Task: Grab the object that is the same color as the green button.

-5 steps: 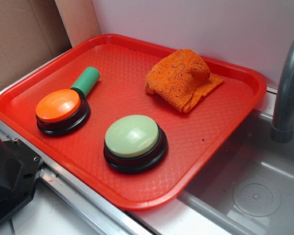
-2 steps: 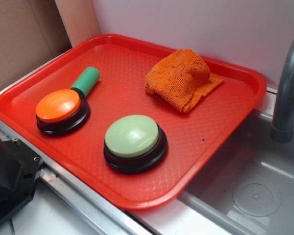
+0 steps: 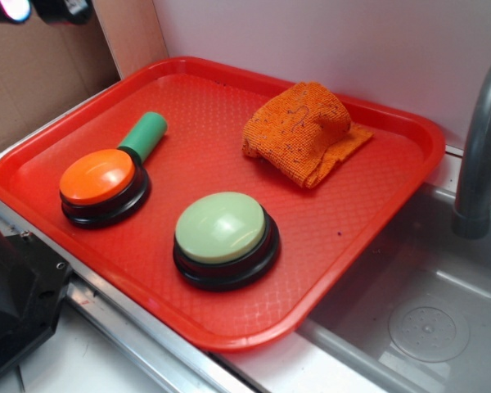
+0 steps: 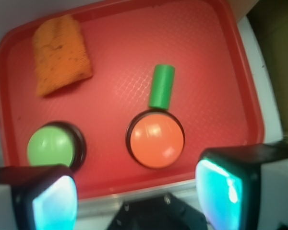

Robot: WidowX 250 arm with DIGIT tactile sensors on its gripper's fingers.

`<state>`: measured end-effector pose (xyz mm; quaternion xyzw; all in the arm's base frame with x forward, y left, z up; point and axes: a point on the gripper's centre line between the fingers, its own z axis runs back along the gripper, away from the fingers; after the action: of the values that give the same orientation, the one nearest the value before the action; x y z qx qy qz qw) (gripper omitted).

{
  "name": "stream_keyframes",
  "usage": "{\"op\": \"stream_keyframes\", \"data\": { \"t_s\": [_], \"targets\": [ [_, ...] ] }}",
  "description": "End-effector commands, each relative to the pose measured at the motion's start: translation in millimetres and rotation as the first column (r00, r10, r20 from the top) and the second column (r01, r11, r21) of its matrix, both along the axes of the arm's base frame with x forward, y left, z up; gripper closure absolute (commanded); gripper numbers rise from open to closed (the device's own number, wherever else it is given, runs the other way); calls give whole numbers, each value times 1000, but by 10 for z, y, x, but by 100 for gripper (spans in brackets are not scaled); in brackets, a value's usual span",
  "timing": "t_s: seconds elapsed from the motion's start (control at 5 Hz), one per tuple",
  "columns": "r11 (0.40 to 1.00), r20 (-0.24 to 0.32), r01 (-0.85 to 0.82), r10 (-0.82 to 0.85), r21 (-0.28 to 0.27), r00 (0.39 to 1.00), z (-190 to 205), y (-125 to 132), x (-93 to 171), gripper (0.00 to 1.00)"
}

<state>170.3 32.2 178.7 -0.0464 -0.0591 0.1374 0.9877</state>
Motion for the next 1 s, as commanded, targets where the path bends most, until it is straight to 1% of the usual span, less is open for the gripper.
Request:
{"op": "stream_keyframes", "data": {
  "t_s": [0.0, 0.2, 0.4, 0.6, 0.8],
  "targets": [
    [990, 72, -139, 137, 23, 988, -519, 347, 284, 0],
    [984, 107, -173, 168, 35, 980, -764, 397, 376, 0],
    [983, 63, -183, 181, 22, 981, -1062, 463, 459, 0],
    [979, 48, -203, 204, -11, 978, -1276, 513, 520, 0],
    [975, 47, -220, 219, 11, 974, -1379, 478, 560, 0]
  ]
}}
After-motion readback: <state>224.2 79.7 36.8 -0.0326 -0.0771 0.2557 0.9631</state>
